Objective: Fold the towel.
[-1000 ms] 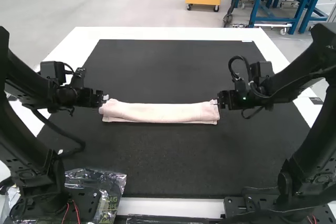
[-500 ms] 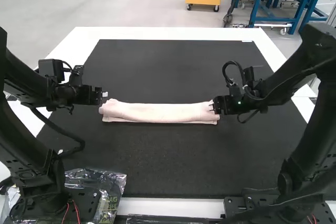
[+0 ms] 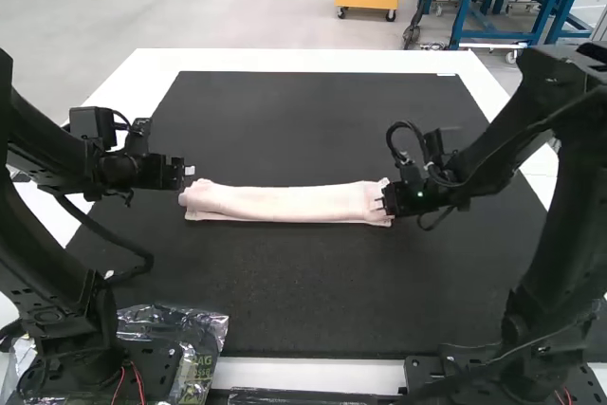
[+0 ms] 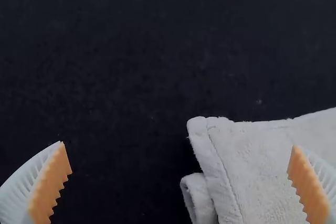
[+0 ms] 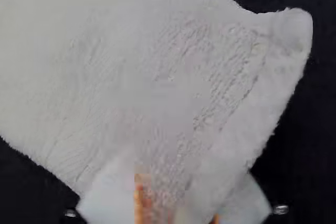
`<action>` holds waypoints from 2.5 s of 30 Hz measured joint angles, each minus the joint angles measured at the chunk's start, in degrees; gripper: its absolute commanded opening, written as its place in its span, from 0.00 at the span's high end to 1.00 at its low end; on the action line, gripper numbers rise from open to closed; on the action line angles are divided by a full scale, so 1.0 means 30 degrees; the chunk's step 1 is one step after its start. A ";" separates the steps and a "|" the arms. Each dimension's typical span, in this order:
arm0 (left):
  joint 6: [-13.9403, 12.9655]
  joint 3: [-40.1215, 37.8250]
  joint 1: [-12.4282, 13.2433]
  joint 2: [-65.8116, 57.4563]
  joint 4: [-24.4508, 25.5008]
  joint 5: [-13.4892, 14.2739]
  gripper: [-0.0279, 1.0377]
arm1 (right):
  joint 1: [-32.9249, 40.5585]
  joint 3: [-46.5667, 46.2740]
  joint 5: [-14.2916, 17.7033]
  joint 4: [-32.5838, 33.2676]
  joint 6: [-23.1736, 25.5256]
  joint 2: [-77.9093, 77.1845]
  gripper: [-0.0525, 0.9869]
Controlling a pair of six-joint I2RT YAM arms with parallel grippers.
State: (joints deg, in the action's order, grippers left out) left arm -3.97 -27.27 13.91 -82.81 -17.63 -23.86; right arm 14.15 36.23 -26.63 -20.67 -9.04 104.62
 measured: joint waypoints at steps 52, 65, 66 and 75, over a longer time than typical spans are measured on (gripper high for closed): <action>-0.0248 0.0954 -0.0517 0.0000 -0.1639 -0.0073 0.06 | 0.7446 0.7315 0.0393 0.4036 0.1537 0.0903 0.97; -0.0255 0.1093 -0.0517 0.0000 -0.2091 -0.0364 0.06 | 0.9435 1.0695 0.0444 0.3840 0.2543 0.4299 0.57; -0.0255 0.1093 -0.0517 0.0000 -0.2142 -0.0372 0.06 | 0.9537 1.1009 0.0437 0.3861 0.2732 0.4539 0.47; -0.0226 0.1093 -0.0051 0.0248 -0.2528 -0.0430 0.06 | 1.0499 1.3631 -0.0517 0.5231 0.3592 0.5224 0.36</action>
State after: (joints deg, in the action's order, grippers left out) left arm -4.64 -23.99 13.76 -82.06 -25.21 -25.15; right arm 45.65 77.12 -28.18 -4.97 1.74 120.29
